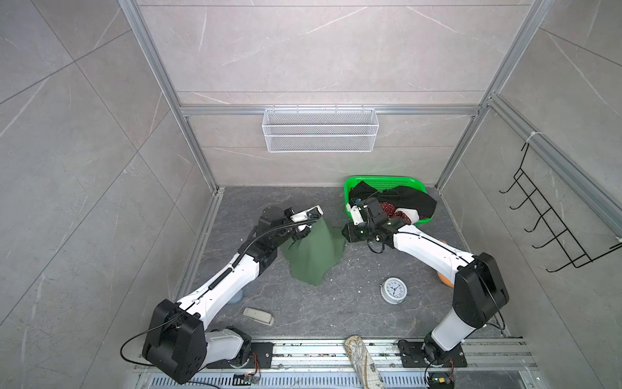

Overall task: Fold and stack skirts
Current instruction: Flatten out the skirt at the center of the table.

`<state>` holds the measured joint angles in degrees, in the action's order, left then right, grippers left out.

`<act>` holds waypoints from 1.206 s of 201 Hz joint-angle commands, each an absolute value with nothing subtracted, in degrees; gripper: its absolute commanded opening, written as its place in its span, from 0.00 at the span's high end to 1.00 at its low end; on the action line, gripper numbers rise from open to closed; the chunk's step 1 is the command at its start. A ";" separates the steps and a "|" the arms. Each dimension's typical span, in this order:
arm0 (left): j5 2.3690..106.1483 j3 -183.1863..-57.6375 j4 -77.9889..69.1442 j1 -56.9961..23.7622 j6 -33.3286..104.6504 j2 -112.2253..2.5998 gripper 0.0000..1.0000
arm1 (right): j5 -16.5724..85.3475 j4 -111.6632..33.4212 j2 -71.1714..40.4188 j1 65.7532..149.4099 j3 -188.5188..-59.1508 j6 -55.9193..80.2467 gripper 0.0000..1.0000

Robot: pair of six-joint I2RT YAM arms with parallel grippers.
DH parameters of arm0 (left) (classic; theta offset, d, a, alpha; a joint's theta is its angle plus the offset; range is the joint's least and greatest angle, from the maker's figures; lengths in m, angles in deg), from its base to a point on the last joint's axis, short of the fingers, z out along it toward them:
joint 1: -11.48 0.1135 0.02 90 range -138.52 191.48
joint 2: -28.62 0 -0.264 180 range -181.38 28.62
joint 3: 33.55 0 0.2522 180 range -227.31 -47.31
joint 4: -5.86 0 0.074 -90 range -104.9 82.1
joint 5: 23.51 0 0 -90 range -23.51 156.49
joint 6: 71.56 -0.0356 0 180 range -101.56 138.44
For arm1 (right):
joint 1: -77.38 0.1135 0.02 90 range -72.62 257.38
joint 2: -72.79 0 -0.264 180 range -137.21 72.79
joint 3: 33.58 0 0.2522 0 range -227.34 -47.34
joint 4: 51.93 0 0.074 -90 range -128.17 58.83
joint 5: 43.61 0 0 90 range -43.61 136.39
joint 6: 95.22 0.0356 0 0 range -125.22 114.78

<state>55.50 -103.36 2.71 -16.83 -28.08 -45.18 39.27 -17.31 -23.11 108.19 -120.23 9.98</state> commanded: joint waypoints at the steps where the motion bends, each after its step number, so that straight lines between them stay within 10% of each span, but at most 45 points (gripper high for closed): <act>1: 49.58 -111.64 -0.67 -15.95 -35.94 -46.43 1.00 | 36.06 -21.31 -23.20 107.96 -118.93 9.01 0.61; 124: 23.52 -125.85 -13.26 -12.42 -43.42 -50.07 1.00 | 26.83 -37.73 -25.86 113.06 -113.51 13.81 0.56; 242: 22.18 -108.46 -23.18 -13.81 -52.06 -40.74 1.00 | 41.99 -23.89 -0.37 112.16 -104.43 -24.40 0.47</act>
<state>24.36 -107.86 -21.77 -13.23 -48.54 -43.63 40.56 -26.82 -0.73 112.23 -103.53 -10.06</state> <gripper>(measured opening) 0.051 0.530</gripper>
